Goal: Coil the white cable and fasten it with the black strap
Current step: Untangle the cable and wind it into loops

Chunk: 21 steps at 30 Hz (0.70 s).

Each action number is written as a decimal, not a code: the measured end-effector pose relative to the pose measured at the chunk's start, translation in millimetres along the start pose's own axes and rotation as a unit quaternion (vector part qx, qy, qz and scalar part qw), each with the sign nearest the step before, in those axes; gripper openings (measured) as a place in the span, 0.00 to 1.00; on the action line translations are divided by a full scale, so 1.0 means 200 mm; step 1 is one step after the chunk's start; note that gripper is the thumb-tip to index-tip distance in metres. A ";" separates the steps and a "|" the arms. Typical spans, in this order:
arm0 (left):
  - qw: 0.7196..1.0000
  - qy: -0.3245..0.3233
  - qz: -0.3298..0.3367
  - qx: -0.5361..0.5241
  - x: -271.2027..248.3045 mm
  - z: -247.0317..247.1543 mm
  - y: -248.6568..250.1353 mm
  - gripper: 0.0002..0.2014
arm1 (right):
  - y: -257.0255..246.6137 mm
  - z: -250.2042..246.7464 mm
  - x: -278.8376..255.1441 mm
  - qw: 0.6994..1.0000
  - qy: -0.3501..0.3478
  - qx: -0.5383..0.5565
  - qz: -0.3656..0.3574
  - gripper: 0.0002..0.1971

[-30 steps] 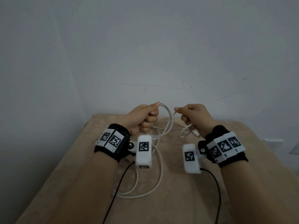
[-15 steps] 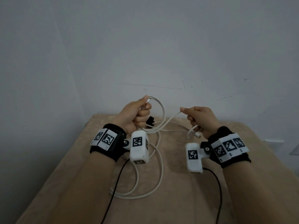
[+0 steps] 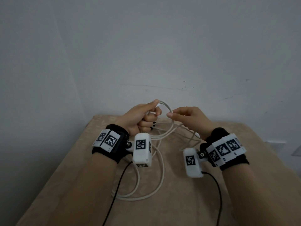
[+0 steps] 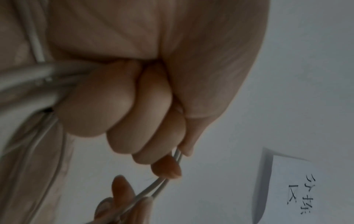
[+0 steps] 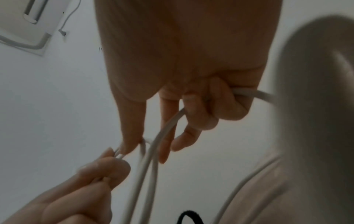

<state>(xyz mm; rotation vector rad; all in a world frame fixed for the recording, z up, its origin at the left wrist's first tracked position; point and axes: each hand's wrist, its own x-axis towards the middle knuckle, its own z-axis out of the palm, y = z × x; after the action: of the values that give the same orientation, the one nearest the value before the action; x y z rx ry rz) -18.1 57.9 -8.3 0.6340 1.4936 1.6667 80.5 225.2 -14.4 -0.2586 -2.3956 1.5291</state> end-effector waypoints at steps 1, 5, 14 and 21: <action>1.000 -0.004 -0.003 0.013 0.00 0.00 0.00 0.20 | 0.00 0.00 0.00 1.000 -0.003 0.001 -0.002 0.09; 0.998 -0.007 -0.003 0.056 -0.01 -0.01 0.00 0.20 | 0.03 0.00 0.02 1.000 -0.028 0.004 0.014 0.08; 0.994 0.046 0.055 -0.084 0.03 -0.05 -0.02 0.15 | 0.07 -0.01 0.05 0.989 -0.013 0.147 0.011 0.05; 0.967 -0.006 0.071 -0.243 0.03 -0.02 -0.02 0.17 | 0.08 0.01 0.06 0.979 0.012 0.201 0.022 0.05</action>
<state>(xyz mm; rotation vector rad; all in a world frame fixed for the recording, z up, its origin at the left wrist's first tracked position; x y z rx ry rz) -24.1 60.7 -14.6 0.4840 0.9860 2.0398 69.0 234.2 -28.7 -0.2384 -2.0133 1.9700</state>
